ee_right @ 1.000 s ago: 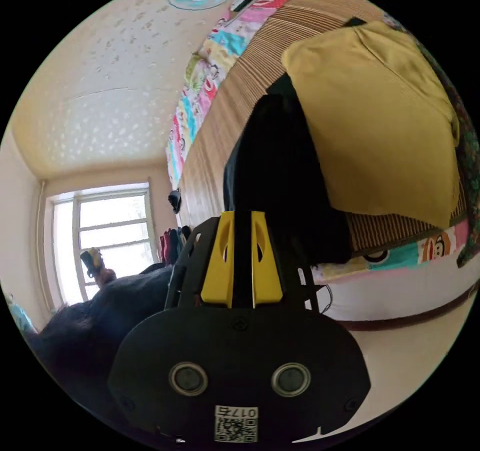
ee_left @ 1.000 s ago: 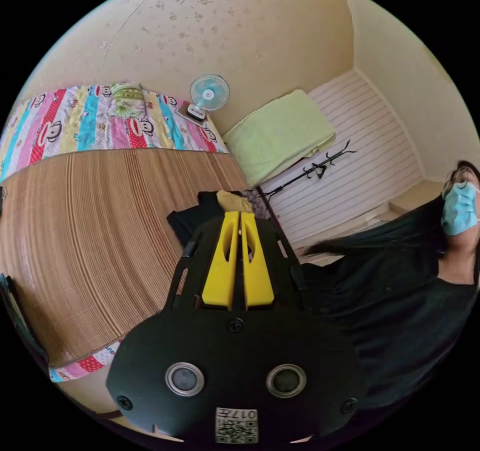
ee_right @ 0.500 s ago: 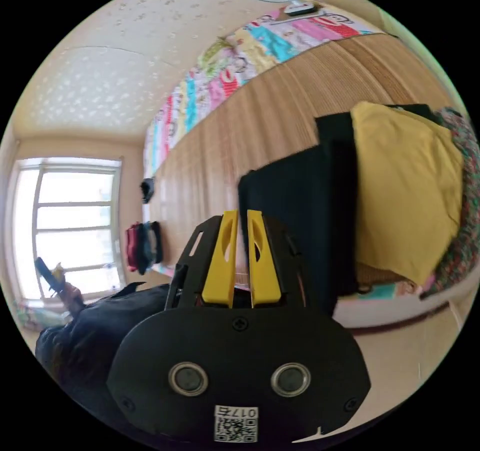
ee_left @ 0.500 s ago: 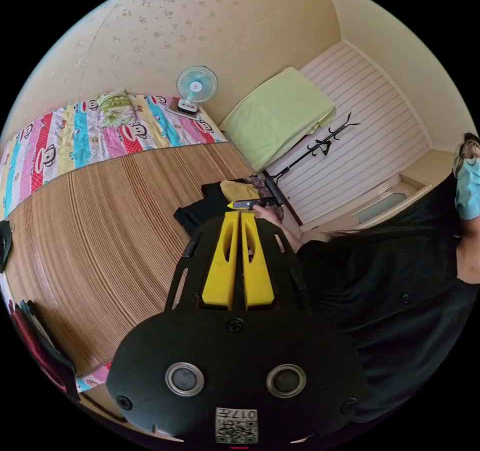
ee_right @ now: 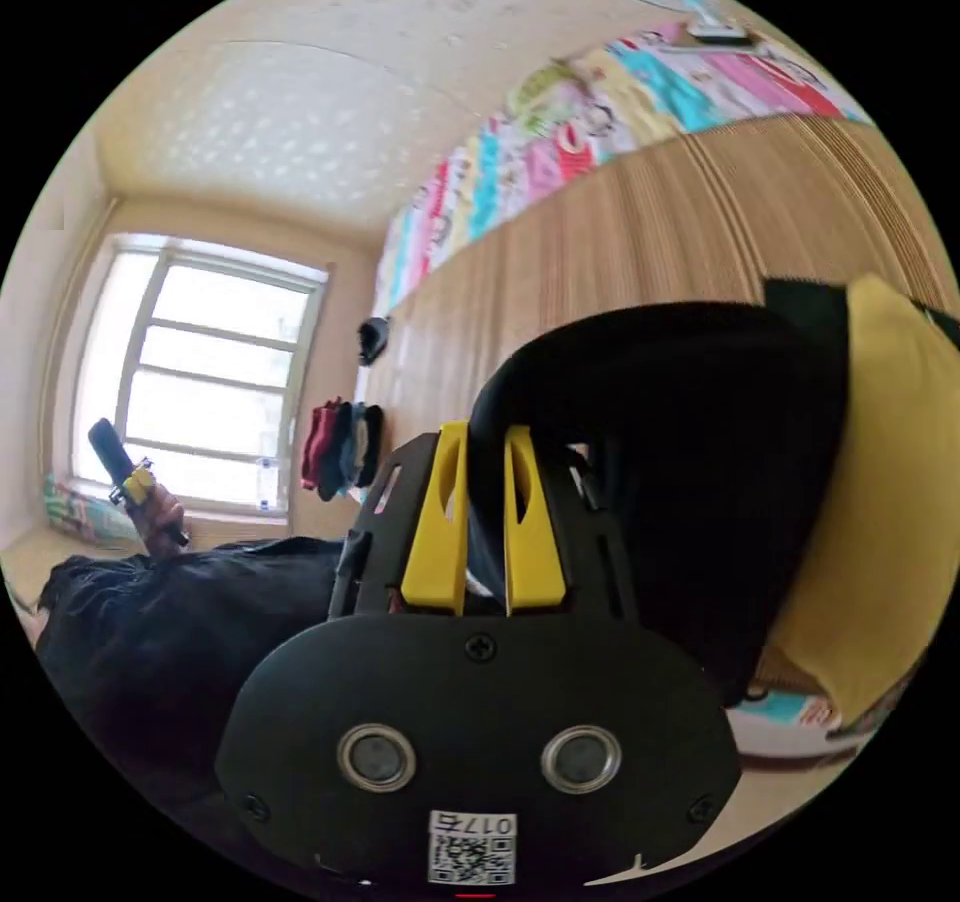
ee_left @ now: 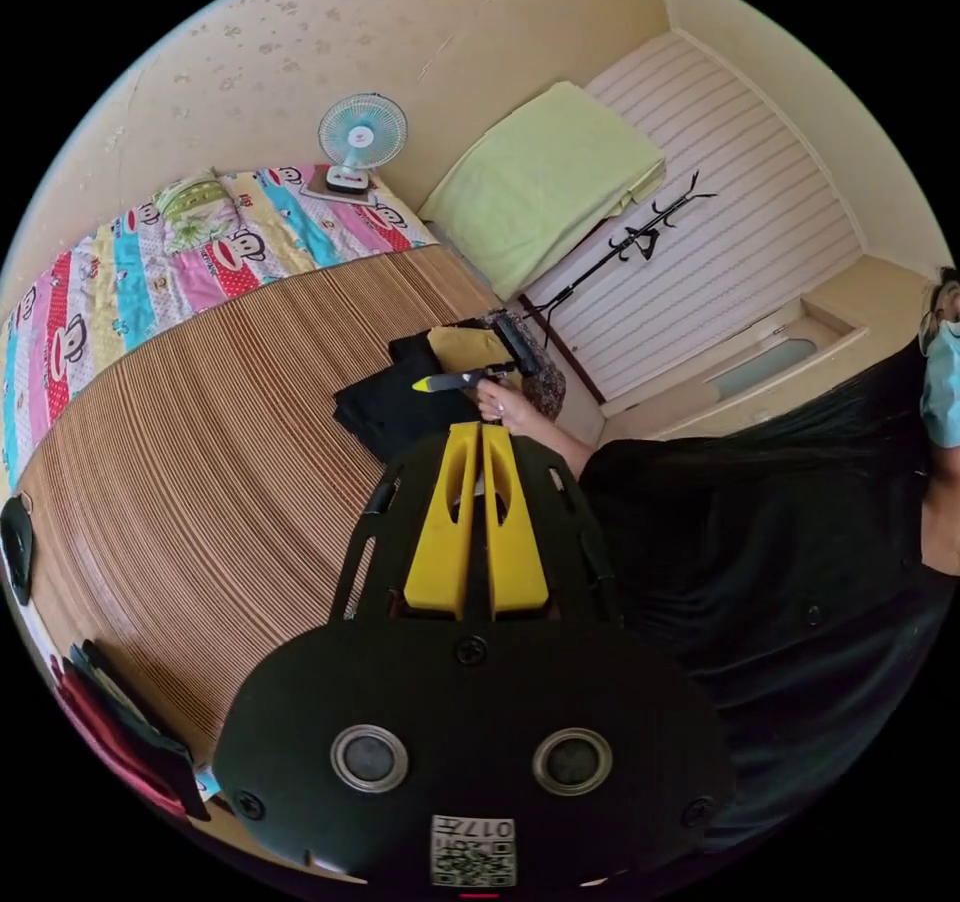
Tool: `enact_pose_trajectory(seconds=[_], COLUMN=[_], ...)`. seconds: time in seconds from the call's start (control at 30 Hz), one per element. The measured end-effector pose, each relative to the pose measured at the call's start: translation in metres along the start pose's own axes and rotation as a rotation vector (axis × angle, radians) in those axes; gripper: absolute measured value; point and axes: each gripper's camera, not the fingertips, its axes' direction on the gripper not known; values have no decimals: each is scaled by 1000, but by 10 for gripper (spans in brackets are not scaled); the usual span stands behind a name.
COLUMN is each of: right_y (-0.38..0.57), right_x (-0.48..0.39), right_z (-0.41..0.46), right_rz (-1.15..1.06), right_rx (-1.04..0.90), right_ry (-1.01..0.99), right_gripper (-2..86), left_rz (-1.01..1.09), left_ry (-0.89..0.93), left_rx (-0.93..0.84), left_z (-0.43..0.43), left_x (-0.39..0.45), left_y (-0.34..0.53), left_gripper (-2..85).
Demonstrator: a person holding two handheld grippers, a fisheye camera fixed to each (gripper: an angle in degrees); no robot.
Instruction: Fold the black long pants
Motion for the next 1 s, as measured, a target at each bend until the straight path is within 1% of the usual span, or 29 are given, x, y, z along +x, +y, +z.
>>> enact_pose_trajectory(seconds=[0.03, 0.1, 0.13, 0.17, 0.2, 0.23, 0.3, 0.33, 0.4, 0.43, 0.47, 0.5, 0.53, 0.6, 0.67, 0.73, 0.8, 0.83, 0.87, 0.9, 0.93, 0.97, 1.0], right_y=[-10, -32, -31, -23, -10, -2, 41, 55, 114, 128, 158, 186, 199, 246, 269, 282, 293, 296, 305, 314, 318, 315, 305], right_x=[-6, -20, -23, -27, -24, -19, 14, 24, 66, 78, 102, 123, 133, 161, 173, 179, 185, 189, 198, 208, 212, 211, 201], right_z=[9, 43, 45, 40, 30, 24, -6, -16, -53, -61, -74, -85, -88, -91, -80, -64, -44, -38, -25, -8, 3, 22, 31], right_rz=[-35, -92, -109, -145, -131, -97, 95, 153, 417, 491, 626, 727, 768, 888, 948, 952, 941, 957, 1020, 1057, 1038, 913, 800], right_rx=[-48, -294, -316, -298, -251, -231, -150, -119, -17, -11, -9, 6, 21, 95, 112, 152, 239, 263, 307, 384, 452, 649, 784], right_ry=[-14, -33, -41, -48, -19, 12, 186, 243, 481, 513, 524, 474, 435, 261, 183, 72, -81, -123, -234, -491, -701, -1125, -1365], right_gripper=[69, 72, 69, 58, 42, 45, 64, 70, 107, 117, 129, 136, 137, 139, 141, 139, 124, 117, 101, 81, 71, 54, 40], left_rz=[5, 6, 5, 5, 3, 0, -39, -52, -106, -120, -142, -152, -153, -131, -111, -89, -43, -34, -22, -24, -28, -27, -7], left_ry=[13, 44, 46, 44, 30, 20, -26, -32, -22, -14, 6, 25, 33, 42, 20, 3, 16, 20, 24, 21, 17, 14, 15], left_rx=[-3, 0, 4, 13, 24, 30, 50, 54, 60, 60, 61, 61, 60, 37, 10, -3, -4, -2, 3, 8, 10, 14, 22], left_z=[3, 8, 8, 6, 3, 1, -6, -7, -9, -8, -7, -5, -3, 4, 9, 13, 16, 17, 16, 15, 14, 12, 9], left_x=[1, 4, 4, 5, 5, 5, -3, -5, -17, -20, -25, -27, -27, -22, -15, -7, 5, 7, 11, 13, 14, 16, 20], left_y=[-2, -8, -8, -7, -3, 0, 13, 17, 28, 30, 32, 33, 32, 25, 18, 11, 5, 5, 4, 5, 5, 8, 11], left_gripper=[-10, -10, -10, -10, -10, -10, -10, -10, -10, -10, -10, -10, -10, -10, -10, -10, -10, -10, -10, -10, -10, -10, -9])
